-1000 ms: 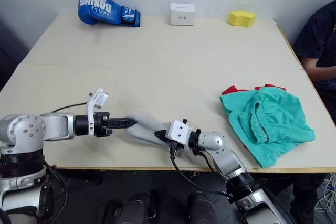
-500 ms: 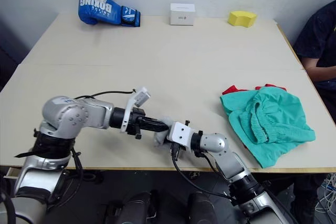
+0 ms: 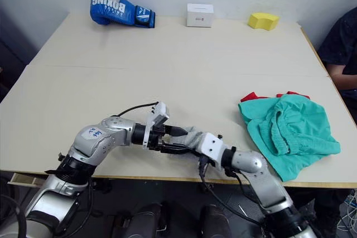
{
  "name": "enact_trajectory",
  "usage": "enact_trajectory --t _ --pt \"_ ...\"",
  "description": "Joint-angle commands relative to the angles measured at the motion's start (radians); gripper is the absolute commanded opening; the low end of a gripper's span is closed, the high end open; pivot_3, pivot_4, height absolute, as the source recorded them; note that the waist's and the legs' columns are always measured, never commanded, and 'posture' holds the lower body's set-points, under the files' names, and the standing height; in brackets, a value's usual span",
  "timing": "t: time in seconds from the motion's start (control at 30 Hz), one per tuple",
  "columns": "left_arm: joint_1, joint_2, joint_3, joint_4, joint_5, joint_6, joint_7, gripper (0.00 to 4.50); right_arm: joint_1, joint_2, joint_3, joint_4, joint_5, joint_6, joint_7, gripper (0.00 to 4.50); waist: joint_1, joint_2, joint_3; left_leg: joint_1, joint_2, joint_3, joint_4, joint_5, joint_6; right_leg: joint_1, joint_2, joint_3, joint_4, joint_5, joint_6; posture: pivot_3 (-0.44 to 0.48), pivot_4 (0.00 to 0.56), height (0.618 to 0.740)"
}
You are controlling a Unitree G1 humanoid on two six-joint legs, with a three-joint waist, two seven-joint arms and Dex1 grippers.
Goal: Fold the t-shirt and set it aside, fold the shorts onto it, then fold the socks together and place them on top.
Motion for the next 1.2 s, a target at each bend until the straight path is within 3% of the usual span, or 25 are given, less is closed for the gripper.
enact_trajectory --t 0.03,0.27,0.3,0.37,0.53,0.77,0.93,1.2 --pt "0.034 0.016 0.050 -0.039 0.017 -0.150 -0.082 4.48 0.065 -0.085 -0.127 -0.052 0.086 0.011 0.059 0.00 0.000 0.000 0.000 0.000 0.000 0.000 0.000 0.000 0.001 0.001 0.000 0.000 -0.001 0.000 0.000 0.000 0.150 0.740" --pt "0.024 0.007 0.169 -0.016 -0.031 -0.258 -0.161 4.48 0.061 -0.157 -0.280 0.023 0.182 -0.037 0.115 0.00 -0.004 0.001 0.000 0.000 0.002 0.000 0.000 0.000 0.001 0.001 0.001 -0.005 -0.002 0.000 0.000 0.000 0.150 0.740" --pt "0.016 0.012 0.181 0.004 -0.020 -0.253 -0.156 4.30 0.032 -0.153 -0.298 0.035 0.195 -0.040 0.109 0.00 -0.004 0.001 0.000 0.000 0.002 0.000 0.001 0.000 0.001 0.002 0.001 -0.007 -0.002 0.000 0.000 0.000 0.150 0.740" --pt "0.013 0.034 0.173 0.059 0.049 -0.302 -0.157 3.88 -0.032 -0.134 -0.326 0.046 0.240 -0.035 0.102 0.00 -0.005 0.001 0.001 0.000 0.002 0.000 0.001 -0.001 0.002 0.002 0.001 -0.009 -0.002 0.000 0.000 0.000 0.150 0.740" --pt "0.065 0.028 0.114 0.109 0.172 -0.502 -0.188 2.26 -0.153 -0.058 -0.271 0.010 0.309 0.001 0.094 0.00 -0.006 0.002 0.001 0.000 0.002 0.000 0.001 -0.001 0.002 0.002 0.002 -0.012 -0.001 0.000 0.001 0.000 0.150 0.740" --pt "0.115 -0.042 0.047 0.113 0.302 -0.545 -0.082 0.04 -0.188 0.087 -0.015 0.054 0.121 -0.086 0.022 0.00 -0.005 0.002 0.001 -0.002 0.002 -0.001 0.008 -0.004 0.005 0.003 0.001 -0.011 0.000 0.000 0.001 0.000 0.150 0.740" --pt "0.172 -0.029 -0.005 0.107 0.399 -0.546 -0.038 0.04 -0.161 0.097 0.105 0.203 -0.075 -0.255 -0.024 0.00 -0.005 0.003 0.001 -0.001 0.001 0.000 0.008 -0.004 0.005 0.002 0.000 -0.011 0.002 0.001 0.001 0.000 0.150 0.740" --pt "0.210 -0.039 -0.030 0.119 0.430 -0.519 -0.013 0.04 -0.150 0.155 -0.009 0.409 -0.089 -0.327 -0.188 0.00 -0.006 0.007 -0.002 0.005 0.002 -0.003 0.008 -0.007 0.000 0.011 0.000 -0.010 -0.002 0.001 0.001 0.000 0.150 0.740"
